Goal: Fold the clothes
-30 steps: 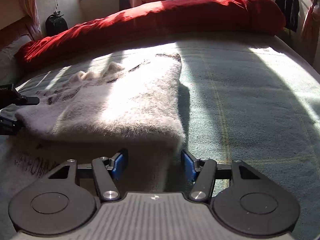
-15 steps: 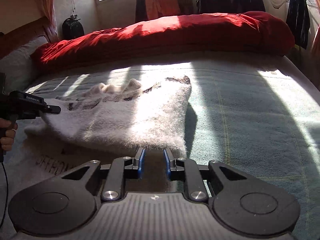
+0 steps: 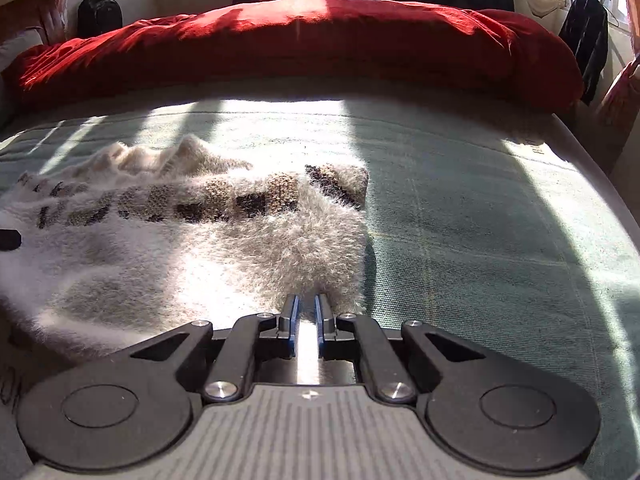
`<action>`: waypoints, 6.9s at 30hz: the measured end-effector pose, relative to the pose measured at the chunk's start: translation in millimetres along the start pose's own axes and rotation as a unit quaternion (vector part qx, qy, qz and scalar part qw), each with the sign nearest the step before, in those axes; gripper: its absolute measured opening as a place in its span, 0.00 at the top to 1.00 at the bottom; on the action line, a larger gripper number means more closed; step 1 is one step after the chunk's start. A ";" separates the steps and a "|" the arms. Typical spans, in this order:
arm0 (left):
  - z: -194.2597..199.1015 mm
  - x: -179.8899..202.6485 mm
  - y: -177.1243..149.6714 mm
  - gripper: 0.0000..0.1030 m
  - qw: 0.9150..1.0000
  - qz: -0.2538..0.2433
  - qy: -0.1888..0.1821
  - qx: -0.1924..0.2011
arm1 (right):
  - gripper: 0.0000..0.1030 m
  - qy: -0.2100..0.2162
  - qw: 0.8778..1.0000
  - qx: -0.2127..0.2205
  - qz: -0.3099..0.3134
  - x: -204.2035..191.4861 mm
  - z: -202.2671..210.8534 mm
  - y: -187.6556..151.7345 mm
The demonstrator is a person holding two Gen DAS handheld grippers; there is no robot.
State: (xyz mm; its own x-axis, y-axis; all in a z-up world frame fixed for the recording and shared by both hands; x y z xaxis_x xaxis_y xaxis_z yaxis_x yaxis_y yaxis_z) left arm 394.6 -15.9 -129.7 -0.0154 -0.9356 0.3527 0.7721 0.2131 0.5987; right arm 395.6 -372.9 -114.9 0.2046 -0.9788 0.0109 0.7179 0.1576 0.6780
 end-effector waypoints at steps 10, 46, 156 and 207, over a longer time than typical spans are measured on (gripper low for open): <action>12.5 3.2 10.6 0.85 0.999 -0.024 -0.003 0.025 | 0.87 0.055 0.997 0.040 -0.043 -6.1 42.7 11.3; -36.9 173.8 -22.0 0.42 0.979 -0.087 -0.154 -0.099 | 0.69 0.069 0.988 0.034 -0.131 -15.5 117.1 -74.2; -39.6 84.7 33.7 0.33 0.960 0.111 -0.215 -0.141 | 0.22 0.100 0.972 0.085 -0.194 -28.7 75.3 -23.2; 4.5 -4.5 62.1 0.93 0.998 -0.024 -0.044 0.025 | 0.21 0.084 0.983 0.063 -0.152 -56.2 73.1 -24.6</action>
State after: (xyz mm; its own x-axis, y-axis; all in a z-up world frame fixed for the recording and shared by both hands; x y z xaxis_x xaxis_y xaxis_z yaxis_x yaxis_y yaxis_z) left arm 439.7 2.8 -90.9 -0.1103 -0.9170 0.3834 0.7366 0.1835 0.6509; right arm 317.8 -331.4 -78.5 0.1080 -0.9407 -0.3215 0.6774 -0.1671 0.7164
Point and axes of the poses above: each gripper's, at about its wrist camera, not at the fingertips, and z roughly against the way its jaws point, x to its right, y to its top, the point moved 4 cm from there along -z, roughly the way its jaws point, and after that the axes turned 5 degrees about z, right-handed, at the moved point
